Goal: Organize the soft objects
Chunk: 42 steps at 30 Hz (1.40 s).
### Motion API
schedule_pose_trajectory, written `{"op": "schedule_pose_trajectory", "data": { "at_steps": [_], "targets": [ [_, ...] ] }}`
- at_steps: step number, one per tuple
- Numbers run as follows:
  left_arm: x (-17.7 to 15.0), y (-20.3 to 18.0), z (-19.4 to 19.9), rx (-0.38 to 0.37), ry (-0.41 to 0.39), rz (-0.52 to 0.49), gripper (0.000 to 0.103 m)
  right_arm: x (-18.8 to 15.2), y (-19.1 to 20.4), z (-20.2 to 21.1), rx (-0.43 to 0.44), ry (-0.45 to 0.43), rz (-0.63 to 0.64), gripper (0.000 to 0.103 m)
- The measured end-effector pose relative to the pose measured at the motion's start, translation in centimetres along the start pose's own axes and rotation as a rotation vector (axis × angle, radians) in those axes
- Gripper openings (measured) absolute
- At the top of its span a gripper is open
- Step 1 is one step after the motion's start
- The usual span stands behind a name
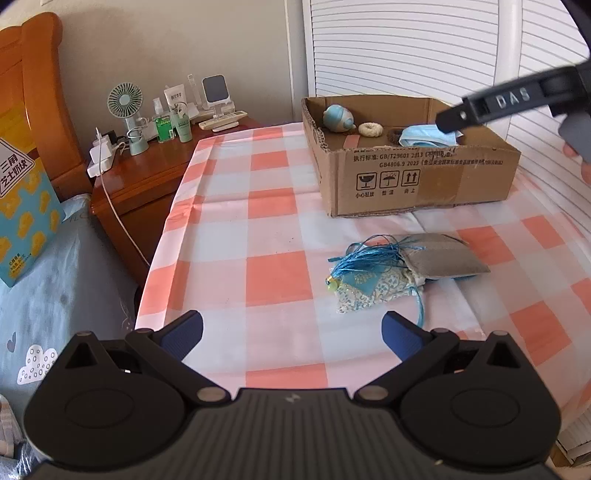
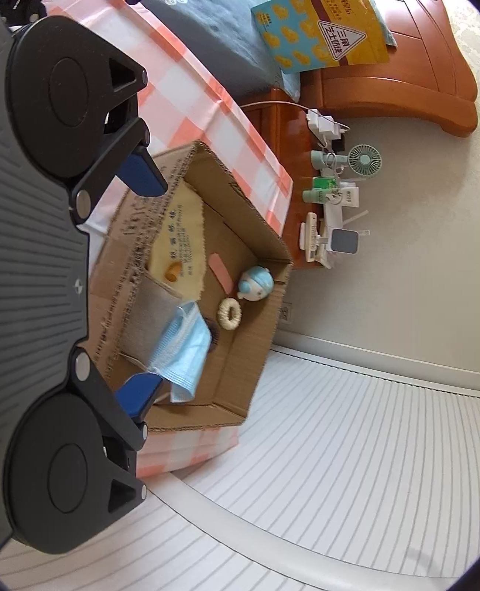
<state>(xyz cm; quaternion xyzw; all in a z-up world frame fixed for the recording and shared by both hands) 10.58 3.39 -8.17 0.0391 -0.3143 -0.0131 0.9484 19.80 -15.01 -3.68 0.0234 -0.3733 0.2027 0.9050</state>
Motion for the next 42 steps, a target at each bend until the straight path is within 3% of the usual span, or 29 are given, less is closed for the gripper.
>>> {"op": "schedule_pose_trajectory", "data": {
  "at_steps": [6, 10, 14, 29, 32, 37, 40, 42],
  "targets": [
    [-0.4, 0.6, -0.3, 0.004, 0.015, 0.024, 0.102, -4.2, 3.0, -2.7, 0.071, 0.144, -0.009, 0.103],
    [-0.5, 0.8, -0.5, 0.0, 0.021, 0.031, 0.102, -5.1, 5.6, -3.9, 0.115, 0.181, 0.01, 0.103],
    [-0.5, 0.7, -0.6, -0.002, 0.023, 0.028, 0.102, -6.1, 6.1, -5.3, 0.098, 0.216, 0.002, 0.103],
    [-0.6, -0.6, -0.7, -0.031, 0.026, -0.007, 0.102, -7.9, 0.0, -4.9, 0.045, 0.225, -0.169, 0.103],
    [-0.5, -0.8, -0.6, -0.032, 0.022, -0.012, 0.102, -7.9, 0.7, -4.3, 0.072, 0.226, -0.146, 0.103],
    [-0.6, -0.7, -0.6, -0.034, 0.026, -0.013, 0.102, -8.0, 4.2, -3.0, 0.191, 0.222, -0.023, 0.103],
    [-0.6, -0.6, -0.7, -0.033, 0.03, -0.009, 0.102, -8.3, 5.2, -3.2, 0.152, 0.223, 0.042, 0.103],
    [-0.6, -0.6, -0.8, -0.033, 0.033, -0.004, 0.102, -8.1, 4.7, -3.7, 0.13, 0.222, 0.019, 0.103]
  ]
}}
Point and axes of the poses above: each gripper's, at about its wrist camera, not at the fingertips, and z roughly against the way its jaws point, y to its left, x to its top, the point moved 9 cm from there along -z, roughly the way its jaws point, and after that the axes turned 7 degrees about y, right-handed, at the moved point
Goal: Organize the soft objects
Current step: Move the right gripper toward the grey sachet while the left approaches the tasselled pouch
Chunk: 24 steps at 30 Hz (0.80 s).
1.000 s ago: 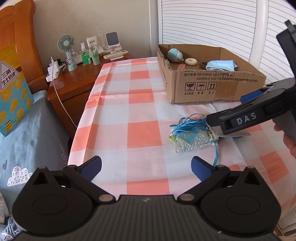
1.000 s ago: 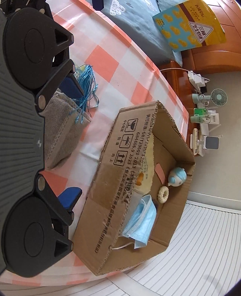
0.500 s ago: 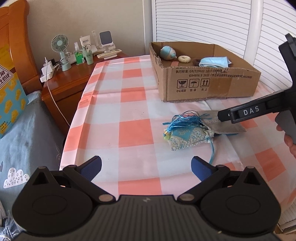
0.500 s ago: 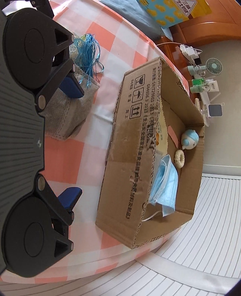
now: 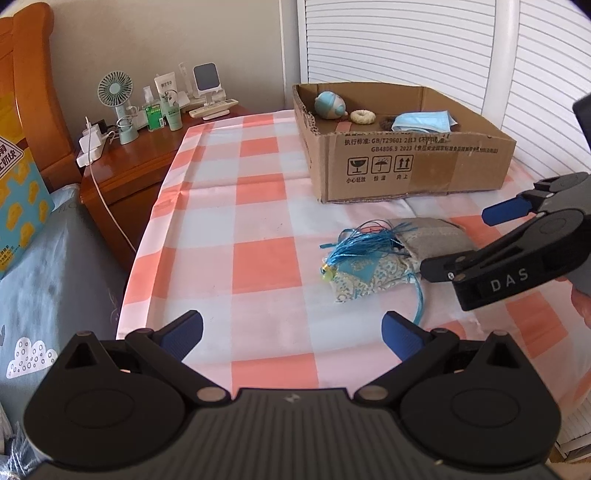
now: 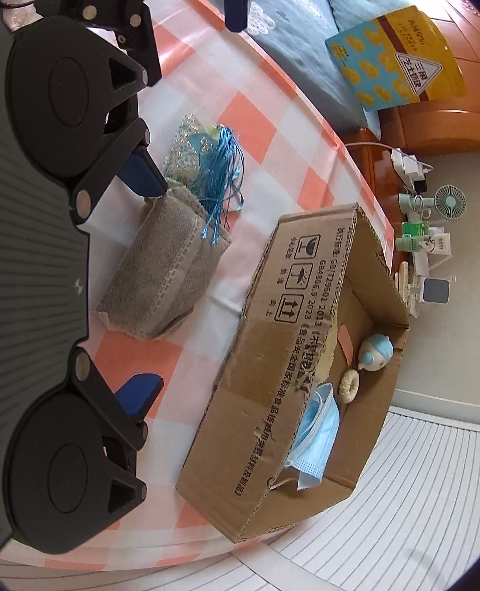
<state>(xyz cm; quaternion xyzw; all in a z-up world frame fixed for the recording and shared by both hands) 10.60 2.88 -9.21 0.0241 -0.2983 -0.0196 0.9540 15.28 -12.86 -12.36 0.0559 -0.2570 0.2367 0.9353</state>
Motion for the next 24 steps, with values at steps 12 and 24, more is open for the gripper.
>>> {"op": "schedule_pose_trajectory", "data": {
  "at_steps": [12, 24],
  "targets": [
    [0.1, -0.3, -0.5, -0.017, 0.009, -0.009, 0.102, 0.3, -5.8, -2.4, -0.122, 0.002, -0.175, 0.103],
    [1.1, -2.6, -3.3, -0.144, 0.046, -0.07, 0.102, -2.0, -7.7, -1.3, -0.119, -0.035, -0.192, 0.103]
  ]
}}
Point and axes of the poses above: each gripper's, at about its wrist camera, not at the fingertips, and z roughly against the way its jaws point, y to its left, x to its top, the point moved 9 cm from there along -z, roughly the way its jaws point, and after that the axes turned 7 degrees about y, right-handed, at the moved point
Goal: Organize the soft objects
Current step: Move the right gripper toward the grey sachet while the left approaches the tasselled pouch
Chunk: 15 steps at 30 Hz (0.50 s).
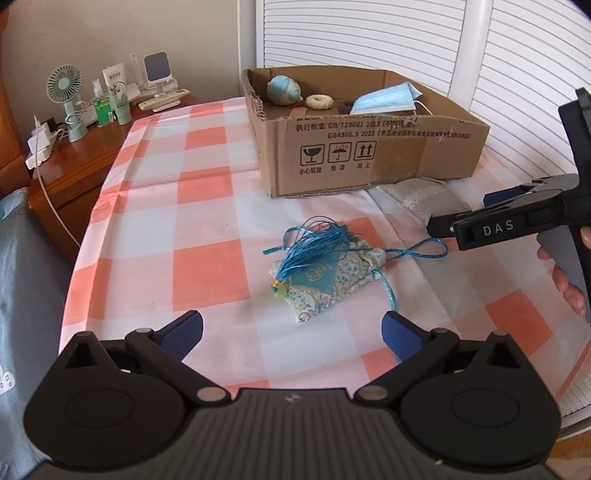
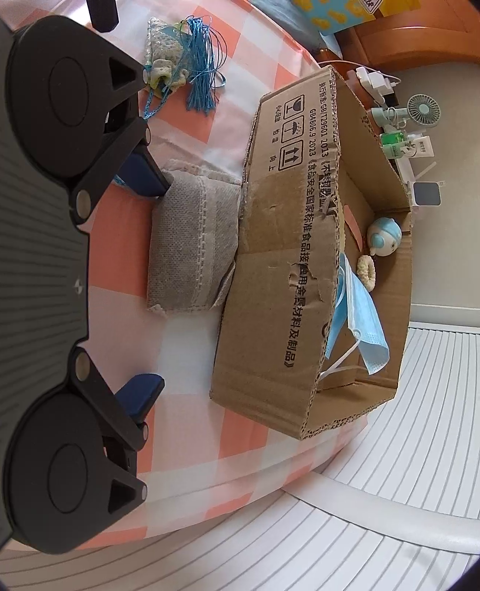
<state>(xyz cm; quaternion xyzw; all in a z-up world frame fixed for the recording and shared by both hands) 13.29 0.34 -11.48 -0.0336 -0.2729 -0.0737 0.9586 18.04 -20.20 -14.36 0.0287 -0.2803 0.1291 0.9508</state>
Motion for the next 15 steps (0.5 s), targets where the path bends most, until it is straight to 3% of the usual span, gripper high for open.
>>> {"op": "schedule_pose_trajectory", "data": {
  "at_steps": [2, 4, 15],
  "targets": [
    [0.0, -0.2, -1.0, -0.026, 0.033, -0.003, 0.102, -0.1, 0.0, 0.1, -0.001, -0.009, -0.003, 0.103],
    [0.1, -0.4, -1.6, -0.006, 0.03, -0.035, 0.103, -0.2, -0.1, 0.1, -0.003, -0.015, -0.007, 0.103],
    [3.6, -0.3, -3.9, -0.068, -0.007, -0.132, 0.103, -0.3, 0.0, 0.3, -0.005, -0.04, -0.012, 0.103]
  ]
}}
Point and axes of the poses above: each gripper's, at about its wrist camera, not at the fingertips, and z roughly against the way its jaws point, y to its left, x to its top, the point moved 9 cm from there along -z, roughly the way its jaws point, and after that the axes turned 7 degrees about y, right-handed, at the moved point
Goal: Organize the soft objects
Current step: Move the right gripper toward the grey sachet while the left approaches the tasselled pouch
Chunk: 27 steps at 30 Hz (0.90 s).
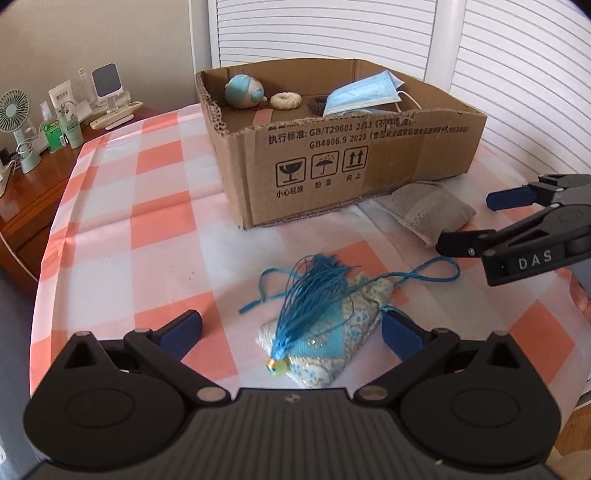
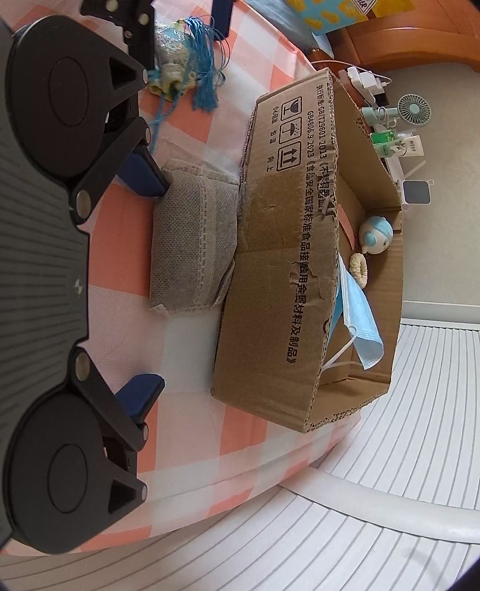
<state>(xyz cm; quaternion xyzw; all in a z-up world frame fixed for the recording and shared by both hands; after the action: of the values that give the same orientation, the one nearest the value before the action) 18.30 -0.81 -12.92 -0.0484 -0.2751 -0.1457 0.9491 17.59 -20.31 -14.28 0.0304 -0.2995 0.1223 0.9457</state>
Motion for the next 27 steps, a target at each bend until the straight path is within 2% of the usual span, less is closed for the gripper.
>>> {"op": "schedule_pose_trajectory", "data": {
  "at_steps": [5, 14, 23, 27],
  "targets": [
    [0.5, 0.2, -0.4, -0.022, -0.021, -0.034, 0.103, -0.2, -0.1, 0.1, -0.001, -0.004, -0.002, 0.103],
    [-1.3, 1.4, 0.8, -0.04, -0.04, -0.062, 0.103, -0.2, -0.1, 0.2, 0.001, -0.016, 0.001, 0.103],
    [-0.8, 0.2, 0.5, -0.091, -0.032, -0.141, 0.102, -0.5, -0.1, 0.3, 0.0, -0.025, -0.001, 0.103],
    [-0.7, -0.5, 0.6, -0.117, -0.025, -0.177, 0.095, -0.4, 0.0, 0.3, -0.001, -0.027, -0.001, 0.103]
  ]
}}
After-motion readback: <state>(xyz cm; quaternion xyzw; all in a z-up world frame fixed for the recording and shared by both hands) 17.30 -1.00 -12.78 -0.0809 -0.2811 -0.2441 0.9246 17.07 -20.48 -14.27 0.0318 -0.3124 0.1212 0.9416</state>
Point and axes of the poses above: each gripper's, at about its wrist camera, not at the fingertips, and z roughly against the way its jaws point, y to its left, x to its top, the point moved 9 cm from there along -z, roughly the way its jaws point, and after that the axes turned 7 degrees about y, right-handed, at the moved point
